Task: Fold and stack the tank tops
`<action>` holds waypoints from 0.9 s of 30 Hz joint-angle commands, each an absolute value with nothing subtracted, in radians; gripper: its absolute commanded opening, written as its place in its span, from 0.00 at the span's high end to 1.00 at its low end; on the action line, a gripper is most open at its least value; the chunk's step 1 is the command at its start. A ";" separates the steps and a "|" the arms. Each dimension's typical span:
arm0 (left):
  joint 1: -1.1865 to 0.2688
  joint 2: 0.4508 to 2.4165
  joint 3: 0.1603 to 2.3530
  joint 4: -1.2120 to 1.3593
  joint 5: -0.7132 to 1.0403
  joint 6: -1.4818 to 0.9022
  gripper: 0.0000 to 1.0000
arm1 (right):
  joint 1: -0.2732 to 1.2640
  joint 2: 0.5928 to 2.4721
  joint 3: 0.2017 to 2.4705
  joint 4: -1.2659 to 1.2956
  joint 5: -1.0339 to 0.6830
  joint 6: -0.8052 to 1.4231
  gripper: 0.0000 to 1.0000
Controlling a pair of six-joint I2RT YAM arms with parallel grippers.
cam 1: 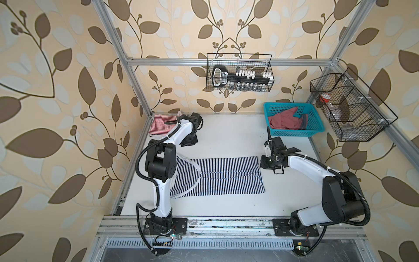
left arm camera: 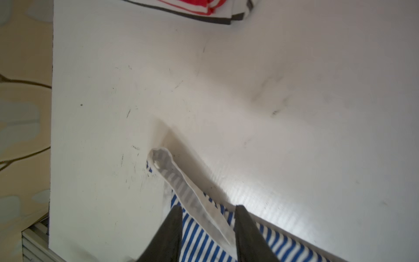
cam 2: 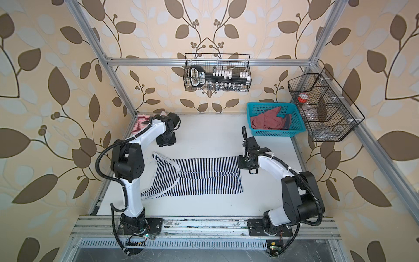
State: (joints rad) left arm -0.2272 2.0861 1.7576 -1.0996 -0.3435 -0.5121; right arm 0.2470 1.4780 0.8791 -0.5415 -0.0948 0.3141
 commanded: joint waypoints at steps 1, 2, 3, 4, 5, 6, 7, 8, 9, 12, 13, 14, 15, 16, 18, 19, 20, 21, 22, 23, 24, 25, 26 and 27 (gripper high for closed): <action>-0.217 2.134 1.843 -1.165 -0.369 -0.480 0.62 | 0.256 1.450 0.889 -0.555 -0.106 0.318 0.76; -0.210 2.149 1.854 -1.166 -0.370 -0.479 0.62 | 0.257 1.449 0.887 -0.552 -0.109 0.317 0.76; -0.202 2.164 1.864 -1.164 -0.369 -0.479 0.63 | 0.260 1.449 0.885 -0.552 -0.110 0.320 0.76; -0.195 2.173 1.870 -1.161 -0.363 -0.478 0.63 | 0.262 1.448 0.884 -0.549 -0.111 0.321 0.76; -0.189 2.178 1.868 -1.158 -0.357 -0.480 0.63 | 0.263 1.449 0.881 -0.546 -0.114 0.322 0.76; -0.185 2.177 1.861 -1.156 -0.354 -0.482 0.64 | 0.263 1.452 0.879 -0.545 -0.116 0.322 0.76; -0.183 2.175 1.850 -1.154 -0.354 -0.483 0.64 | 0.265 1.453 0.878 -0.544 -0.117 0.322 0.77; -0.181 2.171 1.836 -1.150 -0.357 -0.482 0.64 | 0.265 1.457 0.875 -0.541 -0.118 0.322 0.77; -0.180 2.165 1.818 -1.143 -0.363 -0.485 0.64 | 0.265 1.462 0.874 -0.539 -0.121 0.324 0.77; -0.171 2.143 1.761 -1.128 -0.377 -0.496 0.64 | 0.270 1.474 0.879 -0.532 -0.130 0.323 0.77; -0.167 2.135 1.742 -1.123 -0.377 -0.500 0.64 | 0.272 1.480 0.882 -0.530 -0.131 0.324 0.78; -0.163 2.126 1.725 -1.117 -0.373 -0.503 0.64 | 0.273 1.483 0.883 -0.528 -0.133 0.323 0.78; -0.159 2.117 1.707 -1.108 -0.371 -0.503 0.64 | 0.277 1.485 0.883 -0.526 -0.135 0.323 0.78; -0.153 2.109 1.691 -1.099 -0.371 -0.504 0.64 | 0.280 1.490 0.884 -0.525 -0.135 0.323 0.78; -0.142 2.103 1.677 -1.095 -0.372 -0.510 0.64 | 0.282 1.496 0.885 -0.520 -0.138 0.324 0.78; -0.136 2.100 1.674 -1.098 -0.373 -0.513 0.65 | 0.285 1.498 0.885 -0.521 -0.139 0.325 0.78; -0.134 2.099 1.673 -1.100 -0.373 -0.515 0.65 | 0.285 1.500 0.885 -0.520 -0.140 0.325 0.78; -0.133 2.097 1.670 -1.101 -0.373 -0.517 0.65 | 0.286 1.502 0.885 -0.520 -0.139 0.325 0.78; -0.131 2.093 1.667 -1.101 -0.374 -0.518 0.65 | 0.288 1.502 0.885 -0.520 -0.140 0.324 0.78; -0.130 2.090 1.664 -1.101 -0.374 -0.519 0.65 | 0.288 1.502 0.885 -0.520 -0.141 0.325 0.79; -0.130 2.088 1.662 -1.101 -0.375 -0.519 0.65 | 0.288 1.501 0.885 -0.520 -0.138 0.325 0.79; -0.131 2.083 1.661 -1.100 -0.376 -0.520 0.65 | 0.287 1.502 0.885 -0.520 -0.139 0.326 0.79; -0.131 2.068 1.650 -1.097 -0.377 -0.522 0.65 | 0.290 1.502 0.885 -0.518 -0.139 0.327 0.79; -0.130 2.041 1.631 -1.094 -0.388 -0.526 0.65 | 0.291 1.504 0.886 -0.517 -0.141 0.327 0.79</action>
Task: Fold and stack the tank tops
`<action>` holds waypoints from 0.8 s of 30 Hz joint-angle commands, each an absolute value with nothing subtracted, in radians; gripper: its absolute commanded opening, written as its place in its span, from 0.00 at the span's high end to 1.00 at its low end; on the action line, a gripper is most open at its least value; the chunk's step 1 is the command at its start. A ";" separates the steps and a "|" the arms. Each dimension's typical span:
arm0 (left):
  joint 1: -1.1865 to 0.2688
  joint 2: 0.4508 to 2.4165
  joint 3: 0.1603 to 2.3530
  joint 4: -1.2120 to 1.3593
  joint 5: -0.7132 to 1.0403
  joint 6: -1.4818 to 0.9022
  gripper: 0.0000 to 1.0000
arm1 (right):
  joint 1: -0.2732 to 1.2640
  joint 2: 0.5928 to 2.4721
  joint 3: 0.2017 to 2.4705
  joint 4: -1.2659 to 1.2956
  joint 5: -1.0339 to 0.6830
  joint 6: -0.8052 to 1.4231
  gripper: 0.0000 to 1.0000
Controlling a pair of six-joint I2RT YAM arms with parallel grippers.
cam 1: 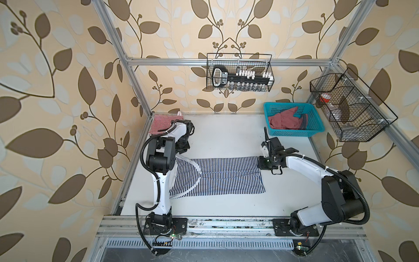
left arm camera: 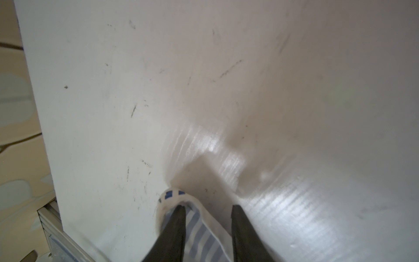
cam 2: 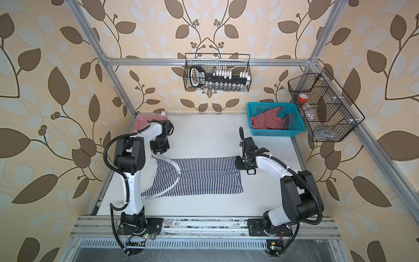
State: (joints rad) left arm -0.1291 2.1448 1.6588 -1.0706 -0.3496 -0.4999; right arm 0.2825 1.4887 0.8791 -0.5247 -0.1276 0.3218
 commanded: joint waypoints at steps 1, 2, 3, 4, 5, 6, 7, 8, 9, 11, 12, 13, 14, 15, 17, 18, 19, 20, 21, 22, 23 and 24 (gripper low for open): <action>-0.130 2.027 1.620 -1.097 -0.396 -0.530 0.65 | 0.292 1.508 0.886 -0.517 -0.140 0.327 0.79; -0.130 2.017 1.611 -1.098 -0.401 -0.532 0.65 | 0.294 1.510 0.887 -0.517 -0.140 0.327 0.79; -0.131 2.005 1.600 -1.098 -0.405 -0.533 0.65 | 0.295 1.512 0.889 -0.515 -0.141 0.327 0.79; -0.130 1.992 1.589 -1.096 -0.409 -0.535 0.65 | 0.295 1.514 0.889 -0.515 -0.141 0.327 0.79; -0.130 1.981 1.577 -1.095 -0.412 -0.538 0.65 | 0.297 1.517 0.889 -0.514 -0.142 0.327 0.79; -0.130 1.967 1.565 -1.095 -0.414 -0.540 0.65 | 0.298 1.519 0.888 -0.514 -0.143 0.324 0.79; -0.130 1.956 1.555 -1.095 -0.417 -0.543 0.65 | 0.299 1.522 0.890 -0.514 -0.144 0.325 0.79; -0.130 1.945 1.546 -1.094 -0.418 -0.544 0.65 | 0.299 1.525 0.891 -0.512 -0.146 0.324 0.79; -0.131 1.934 1.536 -1.094 -0.419 -0.546 0.65 | 0.299 1.528 0.890 -0.512 -0.147 0.323 0.79; -0.130 1.914 1.520 -1.095 -0.422 -0.548 0.65 | 0.301 1.532 0.892 -0.509 -0.148 0.324 0.79; -0.130 1.907 1.513 -1.094 -0.420 -0.548 0.65 | 0.303 1.533 0.891 -0.508 -0.149 0.323 0.79; -0.130 1.901 1.501 -1.090 -0.418 -0.549 0.65 | 0.304 1.535 0.891 -0.505 -0.151 0.324 0.79; -0.130 1.897 1.488 -1.080 -0.416 -0.549 0.65 | 0.305 1.538 0.890 -0.504 -0.152 0.324 0.79; -0.130 1.898 1.484 -1.073 -0.419 -0.550 0.65 | 0.307 1.539 0.889 -0.504 -0.153 0.324 0.79; -0.130 1.915 1.500 -1.073 -0.417 -0.556 0.65 | 0.310 1.546 0.891 -0.503 -0.155 0.323 0.79; -0.130 1.925 1.515 -1.076 -0.417 -0.559 0.65 | 0.312 1.548 0.892 -0.503 -0.155 0.322 0.79; -0.131 1.935 1.533 -1.077 -0.413 -0.559 0.65 | 0.314 1.549 0.891 -0.505 -0.157 0.322 0.80; -0.131 1.945 1.555 -1.079 -0.409 -0.556 0.65 | 0.314 1.549 0.890 -0.505 -0.157 0.323 0.80; -0.130 1.955 1.574 -1.084 -0.409 -0.553 0.64 | 0.315 1.546 0.888 -0.504 -0.158 0.322 0.79; -0.131 1.969 1.595 -1.088 -0.412 -0.547 0.64 | 0.315 1.545 0.886 -0.505 -0.158 0.322 0.80; -0.131 1.983 1.619 -1.101 -0.418 -0.543 0.63 | 0.315 1.544 0.885 -0.506 -0.155 0.322 0.79; -0.130 1.998 1.637 -1.114 -0.424 -0.541 0.63 | 0.315 1.543 0.882 -0.506 -0.155 0.322 0.80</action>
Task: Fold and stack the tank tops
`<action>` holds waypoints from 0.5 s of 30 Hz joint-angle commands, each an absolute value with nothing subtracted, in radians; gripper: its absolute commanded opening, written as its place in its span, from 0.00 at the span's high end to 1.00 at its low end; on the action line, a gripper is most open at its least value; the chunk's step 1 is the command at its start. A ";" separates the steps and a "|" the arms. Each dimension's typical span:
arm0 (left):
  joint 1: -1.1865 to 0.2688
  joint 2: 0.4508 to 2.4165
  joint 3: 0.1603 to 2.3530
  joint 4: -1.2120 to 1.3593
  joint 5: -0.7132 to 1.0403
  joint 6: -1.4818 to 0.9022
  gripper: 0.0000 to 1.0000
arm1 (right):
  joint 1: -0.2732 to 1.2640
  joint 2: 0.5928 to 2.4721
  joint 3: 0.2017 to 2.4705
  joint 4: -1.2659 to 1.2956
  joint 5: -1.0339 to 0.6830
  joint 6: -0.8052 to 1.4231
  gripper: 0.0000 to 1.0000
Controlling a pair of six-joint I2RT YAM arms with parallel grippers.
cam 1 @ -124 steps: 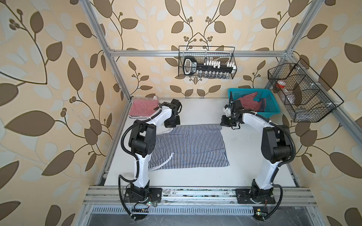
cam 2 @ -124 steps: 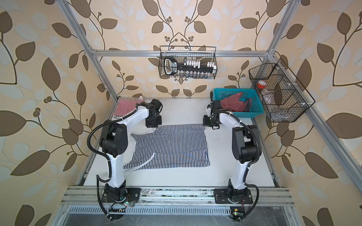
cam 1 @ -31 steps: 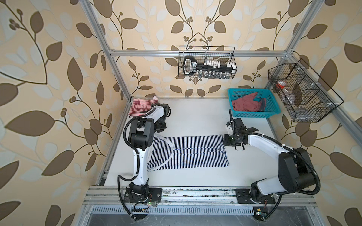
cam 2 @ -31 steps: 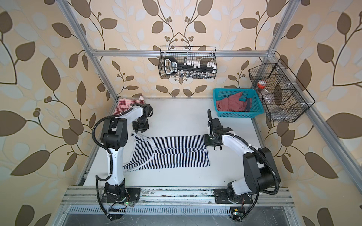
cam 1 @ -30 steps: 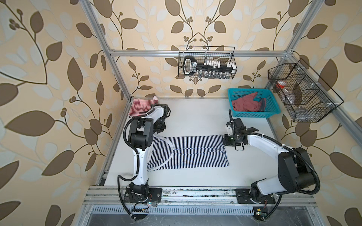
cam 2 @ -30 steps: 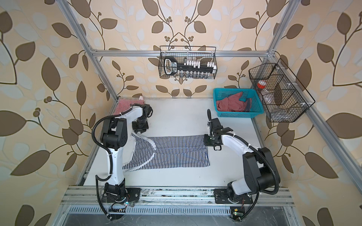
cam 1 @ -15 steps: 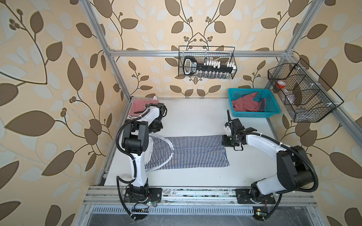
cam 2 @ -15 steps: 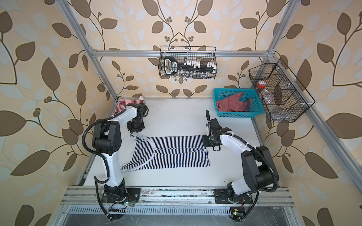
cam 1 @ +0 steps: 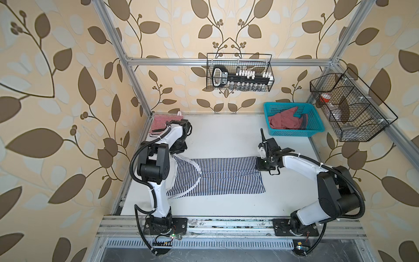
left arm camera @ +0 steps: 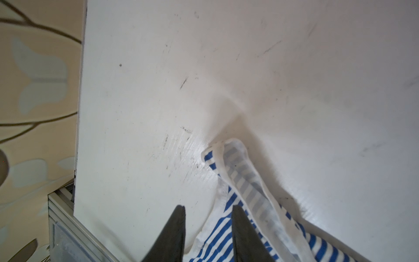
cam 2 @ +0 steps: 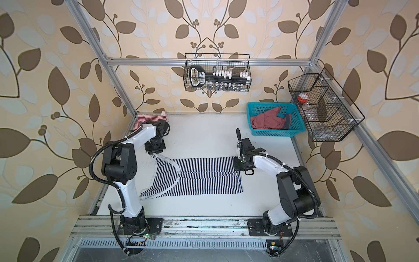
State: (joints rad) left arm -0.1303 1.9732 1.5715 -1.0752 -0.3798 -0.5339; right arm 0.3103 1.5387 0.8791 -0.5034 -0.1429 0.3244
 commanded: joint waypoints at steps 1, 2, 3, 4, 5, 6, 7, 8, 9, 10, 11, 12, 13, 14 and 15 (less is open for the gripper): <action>-0.130 2.012 1.651 -1.125 -0.431 -0.539 0.62 | 0.316 1.543 0.883 -0.507 -0.156 0.321 0.79; -0.130 2.024 1.656 -1.133 -0.438 -0.537 0.61 | 0.316 1.543 0.885 -0.507 -0.156 0.320 0.79; -0.130 2.034 1.659 -1.139 -0.444 -0.535 0.61 | 0.315 1.542 0.885 -0.508 -0.158 0.321 0.80; -0.130 2.042 1.655 -1.143 -0.450 -0.535 0.61 | 0.316 1.545 0.885 -0.507 -0.159 0.321 0.79; -0.131 2.049 1.645 -1.144 -0.459 -0.536 0.60 | 0.316 1.546 0.885 -0.508 -0.161 0.319 0.80; -0.130 2.053 1.637 -1.143 -0.467 -0.539 0.60 | 0.316 1.549 0.887 -0.508 -0.162 0.317 0.79; -0.128 2.060 1.630 -1.143 -0.471 -0.540 0.60 | 0.316 1.552 0.889 -0.508 -0.165 0.317 0.79; -0.125 2.067 1.624 -1.141 -0.471 -0.540 0.61 | 0.317 1.554 0.889 -0.508 -0.166 0.316 0.79; -0.124 2.073 1.621 -1.141 -0.471 -0.541 0.61 | 0.316 1.556 0.890 -0.507 -0.167 0.317 0.79; -0.121 2.080 1.619 -1.141 -0.471 -0.541 0.61 | 0.316 1.557 0.890 -0.508 -0.167 0.315 0.79; -0.119 2.084 1.620 -1.141 -0.469 -0.541 0.61 | 0.316 1.558 0.890 -0.509 -0.167 0.314 0.79; -0.118 2.089 1.621 -1.141 -0.469 -0.541 0.61 | 0.316 1.557 0.889 -0.508 -0.167 0.313 0.79; -0.117 2.091 1.622 -1.140 -0.472 -0.542 0.61 | 0.316 1.558 0.889 -0.509 -0.167 0.313 0.79; -0.115 2.092 1.620 -1.137 -0.471 -0.542 0.61 | 0.316 1.559 0.890 -0.509 -0.167 0.311 0.79; -0.114 2.093 1.620 -1.135 -0.472 -0.543 0.61 | 0.317 1.560 0.890 -0.511 -0.167 0.310 0.79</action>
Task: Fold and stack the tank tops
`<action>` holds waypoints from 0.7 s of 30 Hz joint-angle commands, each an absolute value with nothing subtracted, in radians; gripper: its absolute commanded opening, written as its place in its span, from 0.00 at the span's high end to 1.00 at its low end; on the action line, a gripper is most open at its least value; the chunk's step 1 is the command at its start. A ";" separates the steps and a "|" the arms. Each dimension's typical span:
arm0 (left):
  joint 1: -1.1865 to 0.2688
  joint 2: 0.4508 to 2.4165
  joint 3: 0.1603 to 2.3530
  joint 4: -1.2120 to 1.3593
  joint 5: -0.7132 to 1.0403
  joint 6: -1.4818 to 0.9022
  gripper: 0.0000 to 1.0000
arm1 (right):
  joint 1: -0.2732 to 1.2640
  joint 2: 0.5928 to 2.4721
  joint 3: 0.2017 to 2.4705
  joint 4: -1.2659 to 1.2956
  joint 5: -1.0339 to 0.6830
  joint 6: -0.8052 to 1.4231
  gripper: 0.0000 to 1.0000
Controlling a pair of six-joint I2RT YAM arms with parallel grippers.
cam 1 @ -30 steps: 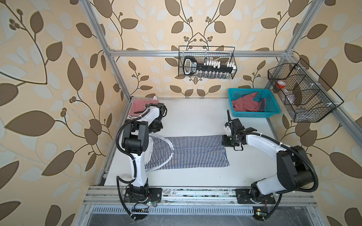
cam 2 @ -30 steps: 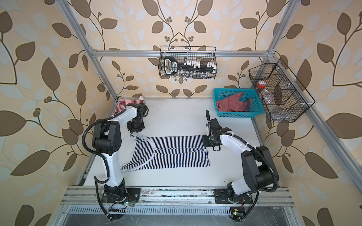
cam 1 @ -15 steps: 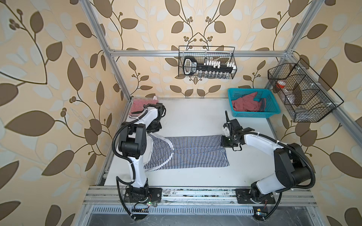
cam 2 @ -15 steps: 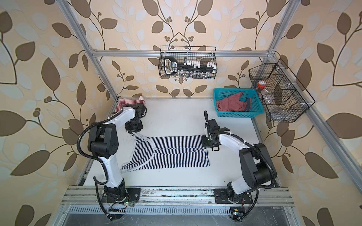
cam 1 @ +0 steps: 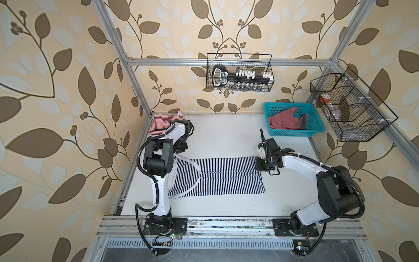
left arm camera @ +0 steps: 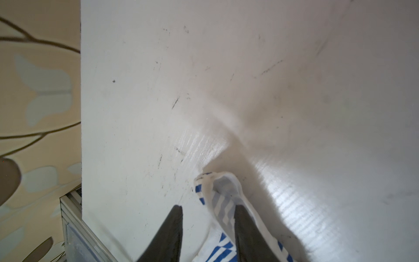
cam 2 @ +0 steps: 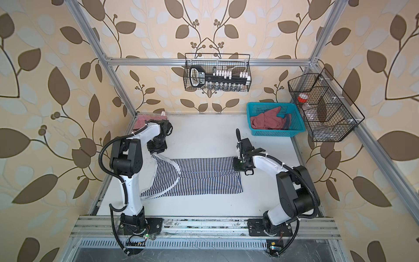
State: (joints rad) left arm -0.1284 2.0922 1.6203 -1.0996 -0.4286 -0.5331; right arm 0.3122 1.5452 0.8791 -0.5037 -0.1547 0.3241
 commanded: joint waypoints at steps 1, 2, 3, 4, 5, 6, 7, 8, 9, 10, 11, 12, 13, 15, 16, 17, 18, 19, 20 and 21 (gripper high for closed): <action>-0.112 2.094 1.618 -1.135 -0.472 -0.543 0.61 | 0.316 1.563 0.892 -0.512 -0.167 0.310 0.79; -0.111 2.096 1.616 -1.134 -0.472 -0.545 0.62 | 0.316 1.563 0.894 -0.512 -0.168 0.309 0.79; -0.110 2.097 1.611 -1.133 -0.473 -0.546 0.64 | 0.316 1.564 0.895 -0.512 -0.168 0.308 0.80; -0.111 2.096 1.604 -1.131 -0.476 -0.548 0.65 | 0.316 1.565 0.896 -0.512 -0.170 0.309 0.80; -0.110 2.093 1.597 -1.128 -0.480 -0.551 0.67 | 0.316 1.565 0.898 -0.512 -0.170 0.308 0.80; -0.109 2.091 1.591 -1.127 -0.485 -0.555 0.69 | 0.316 1.565 0.898 -0.512 -0.170 0.308 0.80; -0.109 2.086 1.581 -1.124 -0.489 -0.562 0.72 | 0.317 1.563 0.899 -0.514 -0.169 0.308 0.80; -0.109 2.077 1.570 -1.120 -0.492 -0.569 0.73 | 0.316 1.562 0.899 -0.515 -0.169 0.306 0.80; -0.109 2.071 1.559 -1.115 -0.495 -0.573 0.74 | 0.316 1.562 0.897 -0.515 -0.167 0.307 0.80; -0.109 2.062 1.546 -1.106 -0.494 -0.578 0.76 | 0.317 1.561 0.895 -0.513 -0.169 0.306 0.80; -0.109 2.051 1.532 -1.100 -0.495 -0.589 0.78 | 0.317 1.560 0.894 -0.513 -0.168 0.306 0.80; -0.109 2.043 1.518 -1.094 -0.500 -0.596 0.80 | 0.316 1.560 0.893 -0.513 -0.167 0.307 0.80; -0.109 2.031 1.502 -1.084 -0.503 -0.606 0.82 | 0.317 1.560 0.893 -0.512 -0.169 0.307 0.80; -0.109 2.009 1.473 -1.067 -0.511 -0.624 0.84 | 0.316 1.560 0.887 -0.509 -0.171 0.307 0.80; -0.109 1.998 1.457 -1.061 -0.518 -0.633 0.85 | 0.317 1.560 0.887 -0.508 -0.172 0.307 0.80; -0.109 1.987 1.444 -1.055 -0.525 -0.644 0.86 | 0.316 1.560 0.885 -0.509 -0.172 0.306 0.80; -0.109 1.978 1.431 -1.049 -0.529 -0.653 0.87 | 0.316 1.558 0.883 -0.506 -0.171 0.307 0.80; -0.109 1.967 1.415 -1.042 -0.535 -0.664 0.88 | 0.316 1.558 0.881 -0.507 -0.172 0.306 0.80; -0.109 1.955 1.399 -1.034 -0.536 -0.675 0.89 | 0.318 1.558 0.880 -0.508 -0.172 0.307 0.80; -0.109 1.944 1.383 -1.024 -0.538 -0.683 0.90 | 0.319 1.558 0.878 -0.506 -0.172 0.308 0.80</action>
State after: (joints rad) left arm -0.1223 2.0357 1.4075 -1.0325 -0.4805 -0.6189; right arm 0.3126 1.5505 0.8791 -0.5037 -0.1612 0.3233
